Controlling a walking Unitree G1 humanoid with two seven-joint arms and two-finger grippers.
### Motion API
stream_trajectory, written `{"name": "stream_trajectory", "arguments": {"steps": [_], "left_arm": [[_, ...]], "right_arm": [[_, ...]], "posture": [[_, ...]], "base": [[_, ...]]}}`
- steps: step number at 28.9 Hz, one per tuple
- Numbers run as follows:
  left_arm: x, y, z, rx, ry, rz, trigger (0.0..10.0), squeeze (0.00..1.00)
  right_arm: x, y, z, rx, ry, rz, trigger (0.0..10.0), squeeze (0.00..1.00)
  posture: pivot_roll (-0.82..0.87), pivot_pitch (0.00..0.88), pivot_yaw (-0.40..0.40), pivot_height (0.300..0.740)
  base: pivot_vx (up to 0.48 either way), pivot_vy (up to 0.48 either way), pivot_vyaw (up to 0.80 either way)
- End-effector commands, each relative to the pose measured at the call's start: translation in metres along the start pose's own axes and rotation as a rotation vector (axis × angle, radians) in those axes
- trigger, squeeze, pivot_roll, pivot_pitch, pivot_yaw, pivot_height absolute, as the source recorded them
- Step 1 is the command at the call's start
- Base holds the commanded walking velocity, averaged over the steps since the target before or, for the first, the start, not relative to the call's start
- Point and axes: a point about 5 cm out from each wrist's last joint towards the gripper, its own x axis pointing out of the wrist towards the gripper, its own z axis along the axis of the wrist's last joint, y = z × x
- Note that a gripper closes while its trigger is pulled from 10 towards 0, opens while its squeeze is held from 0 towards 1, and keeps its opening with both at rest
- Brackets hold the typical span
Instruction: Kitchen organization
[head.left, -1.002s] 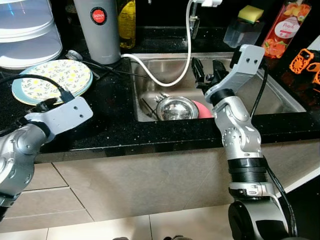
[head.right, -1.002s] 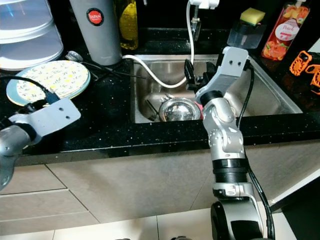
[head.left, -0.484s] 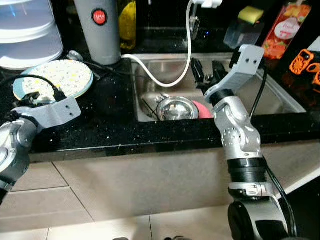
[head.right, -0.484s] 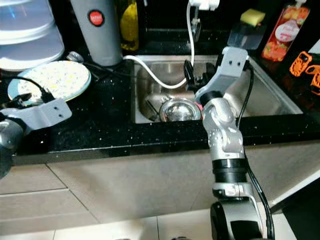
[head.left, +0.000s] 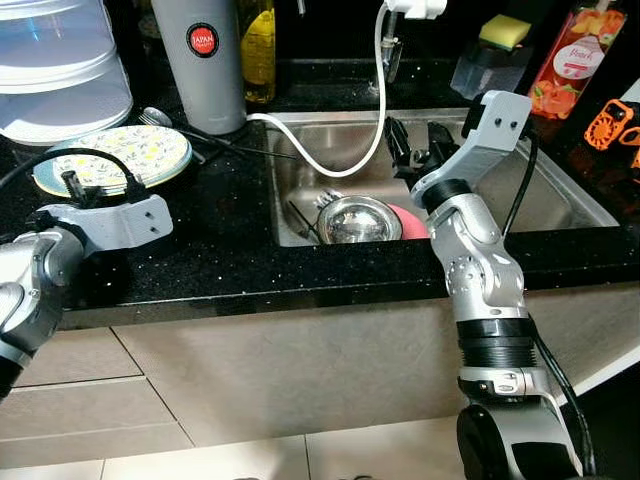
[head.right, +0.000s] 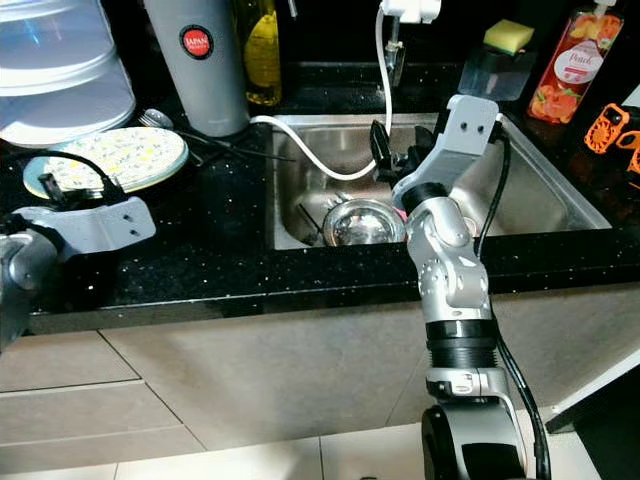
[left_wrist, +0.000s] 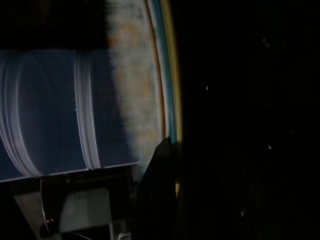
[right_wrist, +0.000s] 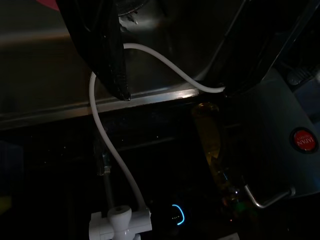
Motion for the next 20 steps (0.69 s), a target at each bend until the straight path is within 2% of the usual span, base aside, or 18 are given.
{"name": "stream_trajectory", "arguments": {"steps": [1, 4, 5, 7, 8, 13, 15, 16, 17, 18, 20], "left_arm": [[0.003, -0.027, 0.016, -0.007, -0.069, -0.089, 0.0, 0.0], [0.004, -0.027, 0.018, -0.003, -0.085, -0.085, 0.0, 0.0], [0.004, -0.026, 0.024, 0.004, -0.108, -0.068, 4.2, 0.0], [0.004, -0.026, 0.027, 0.01, -0.126, -0.055, 4.2, 0.0], [0.004, -0.025, 0.034, 0.012, -0.149, -0.045, 10.0, 0.0], [0.001, -0.029, 0.062, 0.024, -0.267, -0.054, 10.0, 0.0], [0.001, -0.029, 0.062, 0.024, -0.267, -0.054, 10.0, 0.0], [-0.001, -0.031, 0.07, 0.024, -0.295, -0.057, 10.0, 0.0], [-0.005, -0.034, 0.079, 0.034, -0.333, -0.067, 10.0, 0.0], [-0.005, -0.034, 0.079, 0.034, -0.333, -0.067, 10.0, 0.0], [-0.02, -0.048, 0.099, 0.049, -0.43, -0.116, 10.0, 0.0]], "right_arm": [[-0.001, -0.003, 0.0, 0.005, 0.006, -0.014, 10.0, 0.0], [-0.001, -0.003, 0.0, 0.005, 0.005, -0.013, 10.0, 0.0], [-0.001, -0.003, 0.0, 0.005, 0.006, -0.012, 10.0, 0.0], [-0.001, -0.003, 0.0, 0.005, 0.006, -0.012, 10.0, 0.0], [-0.001, -0.003, 0.0, 0.005, 0.006, -0.012, 10.0, 0.0], [-0.001, -0.004, 0.0, 0.001, 0.005, -0.015, 10.0, 0.0], [-0.001, -0.004, 0.0, 0.001, 0.005, -0.015, 10.0, 0.0], [-0.001, -0.004, 0.0, -0.001, 0.004, -0.017, 10.0, 0.0], [-0.001, -0.005, 0.001, -0.003, 0.003, -0.019, 10.0, 0.0], [-0.001, -0.005, 0.001, -0.003, 0.003, -0.019, 10.0, 0.0], [-0.001, -0.006, 0.0, -0.005, 0.002, -0.024, 10.0, 0.0]], "posture": [[0.21, 0.012, -0.045, 0.74], [0.21, 0.012, -0.045, 0.74], [0.21, 0.012, -0.047, 0.74], [0.21, 0.012, -0.047, 0.74], [0.21, 0.012, -0.047, 0.74], [0.2, 0.009, -0.043, 0.74], [0.2, 0.009, -0.043, 0.74], [0.2, 0.008, -0.037, 0.74], [0.2, 0.006, -0.032, 0.74], [0.2, 0.006, -0.032, 0.74], [0.2, 0.005, -0.031, 0.74]], "base": [[0.0, 0.0, 0.0], [0.0, 0.0, 0.0], [0.0, 0.0, 0.0], [0.0, 0.0, 0.0], [0.0, 0.0, 0.0], [0.0, 0.0, 0.0], [0.0, 0.0, 0.0], [0.0, 0.0, 0.0], [0.0, 0.0, 0.0], [0.0, 0.0, 0.0], [0.0, 0.0, 0.0]]}}
